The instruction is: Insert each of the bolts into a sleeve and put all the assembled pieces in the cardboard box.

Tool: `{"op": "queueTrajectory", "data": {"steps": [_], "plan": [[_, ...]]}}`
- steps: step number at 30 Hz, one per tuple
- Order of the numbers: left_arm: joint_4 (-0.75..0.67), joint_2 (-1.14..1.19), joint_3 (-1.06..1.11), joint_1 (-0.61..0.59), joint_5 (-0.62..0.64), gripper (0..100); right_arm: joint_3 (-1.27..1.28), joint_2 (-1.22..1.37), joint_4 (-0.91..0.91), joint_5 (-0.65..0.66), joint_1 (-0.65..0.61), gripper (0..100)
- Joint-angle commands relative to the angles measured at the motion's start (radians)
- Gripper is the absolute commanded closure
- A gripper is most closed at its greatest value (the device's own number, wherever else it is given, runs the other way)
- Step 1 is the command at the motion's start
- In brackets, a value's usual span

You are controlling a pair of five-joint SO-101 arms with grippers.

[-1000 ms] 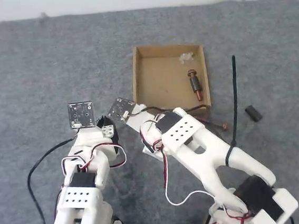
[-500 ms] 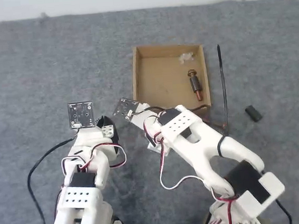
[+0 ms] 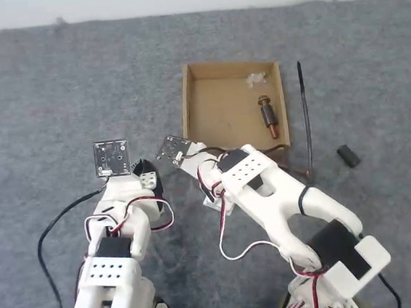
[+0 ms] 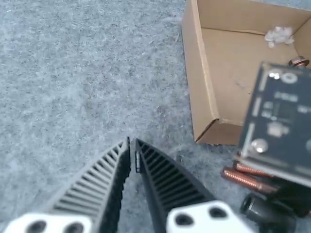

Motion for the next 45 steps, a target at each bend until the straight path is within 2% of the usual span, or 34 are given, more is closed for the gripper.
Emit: {"op": "queueTrajectory", "data": {"steps": [1, 14, 18, 21, 26, 33, 40, 43, 45], "plan": [[-0.028, -0.025, -0.007, -0.005, -0.009, 98, -0.031, -0.001, -0.013, 0.009, -0.012, 89.3], [-0.028, -0.025, -0.007, -0.005, -0.009, 98, -0.288, 0.228, 0.179, 0.012, -0.025, 90.0], [-0.028, -0.025, -0.007, -0.005, -0.009, 98, -0.287, 0.222, 0.173, 0.009, -0.024, 99.8], [-0.028, -0.025, -0.007, -0.005, -0.009, 98, -0.285, 0.222, 0.18, 0.006, -0.015, 99.5], [-0.028, -0.02, -0.008, -0.005, -0.009, 98, -0.292, 0.156, 0.251, -0.094, 0.044, 99.2], [-0.028, -0.02, -0.008, -0.005, -0.009, 98, -0.273, -0.048, 0.401, -0.107, 0.196, 99.2], [-0.015, -0.021, -0.012, -0.005, -0.064, 98, -0.097, -0.243, 0.4, -0.215, 0.437, 99.2], [0.052, -0.02, -0.045, -0.005, -0.078, 98, -0.014, -0.349, 0.394, -0.221, 0.559, 99.2], [0.11, -0.02, -0.068, -0.005, -0.147, 98, 0.06, -0.42, 0.358, -0.222, 0.639, 99.2]]}}
